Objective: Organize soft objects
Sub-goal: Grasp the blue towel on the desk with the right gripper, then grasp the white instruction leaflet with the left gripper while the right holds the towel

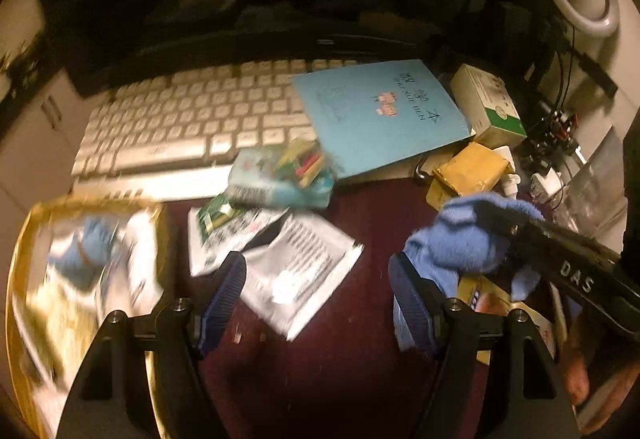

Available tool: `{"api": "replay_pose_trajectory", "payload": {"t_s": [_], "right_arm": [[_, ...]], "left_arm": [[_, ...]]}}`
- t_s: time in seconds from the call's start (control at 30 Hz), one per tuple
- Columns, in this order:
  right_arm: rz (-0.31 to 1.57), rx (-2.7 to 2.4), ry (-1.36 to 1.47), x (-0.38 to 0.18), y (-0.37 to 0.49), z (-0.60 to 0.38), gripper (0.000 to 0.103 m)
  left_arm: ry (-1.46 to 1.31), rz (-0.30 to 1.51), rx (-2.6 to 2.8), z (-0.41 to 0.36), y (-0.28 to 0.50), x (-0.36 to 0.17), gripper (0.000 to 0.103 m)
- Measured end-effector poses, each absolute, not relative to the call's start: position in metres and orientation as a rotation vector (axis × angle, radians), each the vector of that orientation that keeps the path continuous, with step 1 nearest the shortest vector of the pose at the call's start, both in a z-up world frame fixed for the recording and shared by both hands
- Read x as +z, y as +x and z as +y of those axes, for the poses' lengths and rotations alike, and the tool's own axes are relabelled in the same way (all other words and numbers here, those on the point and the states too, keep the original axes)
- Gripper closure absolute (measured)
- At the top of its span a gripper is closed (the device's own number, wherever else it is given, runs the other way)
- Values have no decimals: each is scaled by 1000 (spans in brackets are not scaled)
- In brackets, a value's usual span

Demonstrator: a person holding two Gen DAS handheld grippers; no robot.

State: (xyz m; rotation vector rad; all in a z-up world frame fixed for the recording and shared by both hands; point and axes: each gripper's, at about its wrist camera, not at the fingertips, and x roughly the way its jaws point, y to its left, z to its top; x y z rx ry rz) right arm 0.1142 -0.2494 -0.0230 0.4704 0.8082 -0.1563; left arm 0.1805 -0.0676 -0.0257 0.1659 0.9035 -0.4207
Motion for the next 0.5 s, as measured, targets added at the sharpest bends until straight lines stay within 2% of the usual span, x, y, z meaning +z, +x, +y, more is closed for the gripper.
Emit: {"api": "replay_pose_trajectory", "payload": {"t_s": [0.13,0.3,0.33,0.4,0.5], "right_arm": [[791,-162,547,-25,108,-258,77],[807,-156,521,-26,110,-253,76],[808,-154,513,-25,110,-251,73],[805,-145,509,-24,110,-249,66],[810,-145,498,-25,114,-247,64]], "left_arm": [[222,938,-433,-80,193,-40,29],[173,1057,-548,-79,191,-54,30],[164,1065,-574,-79,188,-54,30],[191,983,-524,-76,182,-45,29],[189,922,-486,-71,191,-34,29]]}}
